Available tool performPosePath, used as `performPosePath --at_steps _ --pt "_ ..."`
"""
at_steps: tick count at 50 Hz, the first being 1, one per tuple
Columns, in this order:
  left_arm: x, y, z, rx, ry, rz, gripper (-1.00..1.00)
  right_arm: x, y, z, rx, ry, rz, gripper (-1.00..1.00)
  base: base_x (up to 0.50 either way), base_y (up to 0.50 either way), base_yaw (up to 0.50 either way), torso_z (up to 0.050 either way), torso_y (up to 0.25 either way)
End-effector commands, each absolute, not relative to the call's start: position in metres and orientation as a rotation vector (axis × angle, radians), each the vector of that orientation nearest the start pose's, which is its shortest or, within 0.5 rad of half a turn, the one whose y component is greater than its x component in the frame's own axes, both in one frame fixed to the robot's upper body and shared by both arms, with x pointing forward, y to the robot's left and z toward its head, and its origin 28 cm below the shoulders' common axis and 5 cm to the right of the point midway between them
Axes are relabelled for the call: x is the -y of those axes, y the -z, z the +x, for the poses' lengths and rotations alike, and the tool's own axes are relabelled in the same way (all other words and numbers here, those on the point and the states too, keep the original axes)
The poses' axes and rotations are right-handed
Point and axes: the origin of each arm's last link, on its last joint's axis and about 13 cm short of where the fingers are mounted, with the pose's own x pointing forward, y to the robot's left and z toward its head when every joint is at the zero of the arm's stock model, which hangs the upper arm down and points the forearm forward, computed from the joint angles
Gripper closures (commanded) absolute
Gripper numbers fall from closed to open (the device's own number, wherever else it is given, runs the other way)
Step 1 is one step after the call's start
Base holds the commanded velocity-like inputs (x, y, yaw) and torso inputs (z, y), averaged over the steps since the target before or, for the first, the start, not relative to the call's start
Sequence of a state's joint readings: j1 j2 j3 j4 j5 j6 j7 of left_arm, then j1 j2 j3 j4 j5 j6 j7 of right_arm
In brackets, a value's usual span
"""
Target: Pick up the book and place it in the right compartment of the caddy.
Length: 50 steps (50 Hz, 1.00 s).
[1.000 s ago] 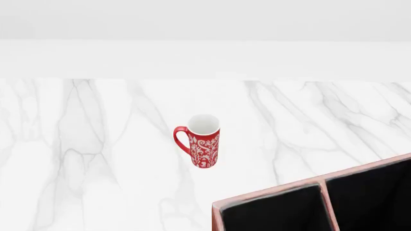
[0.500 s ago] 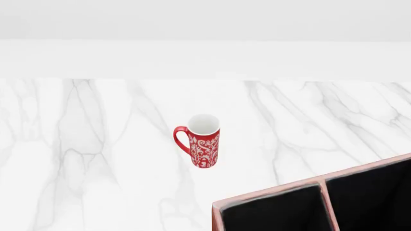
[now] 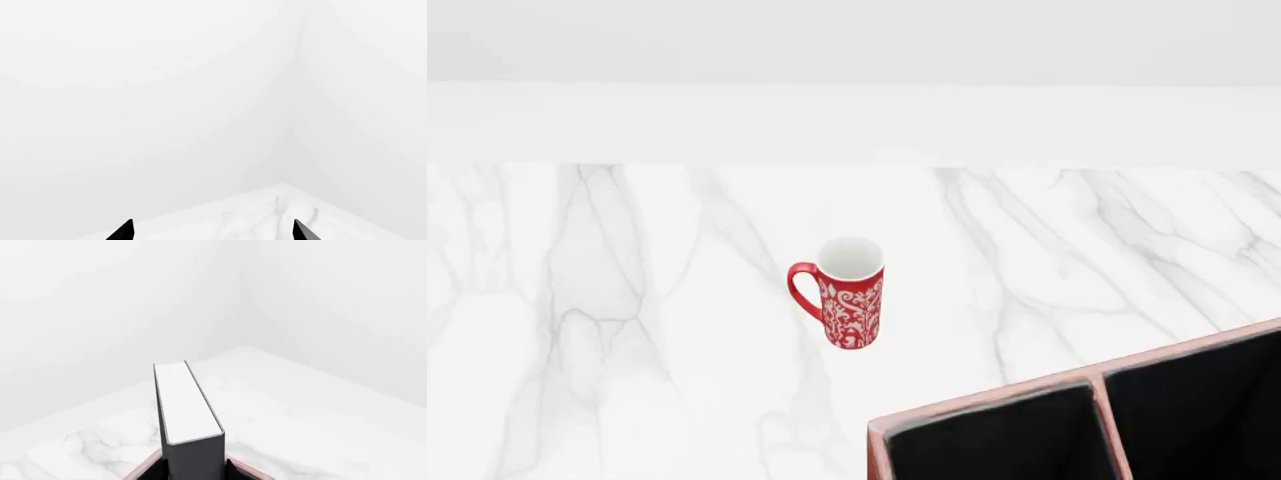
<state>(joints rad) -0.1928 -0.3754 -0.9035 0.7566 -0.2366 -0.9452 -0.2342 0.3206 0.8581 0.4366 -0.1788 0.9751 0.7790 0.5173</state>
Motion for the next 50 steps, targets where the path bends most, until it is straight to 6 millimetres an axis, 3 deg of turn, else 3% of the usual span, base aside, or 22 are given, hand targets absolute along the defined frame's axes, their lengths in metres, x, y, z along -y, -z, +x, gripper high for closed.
performPosePath --at_steps 1,26,27,50 --pt "-0.388 -0.190 0.141 0.227 -0.969 0.036 -1.00 0.308 -0.207 0.220 -0.007 0.606 0.107 1.00 0.00 0.00 0.00 0.000 0.000" --pt "-0.387 -0.191 0.141 0.231 -0.965 0.033 -1.00 0.307 -0.197 0.223 -0.052 0.582 0.134 1.00 0.00 0.00 0.00 0.000 0.001" --pt "-0.387 -0.191 0.141 0.230 -0.965 0.033 -1.00 0.307 -0.197 0.223 -0.058 0.577 0.135 -1.00 0.00 0.00 0.00 0.000 0.000" --pt "-0.387 -0.191 0.141 0.229 -0.962 0.031 -1.00 0.307 -0.196 0.223 -0.069 0.573 0.148 -1.00 0.00 0.00 0.00 0.000 0.000"
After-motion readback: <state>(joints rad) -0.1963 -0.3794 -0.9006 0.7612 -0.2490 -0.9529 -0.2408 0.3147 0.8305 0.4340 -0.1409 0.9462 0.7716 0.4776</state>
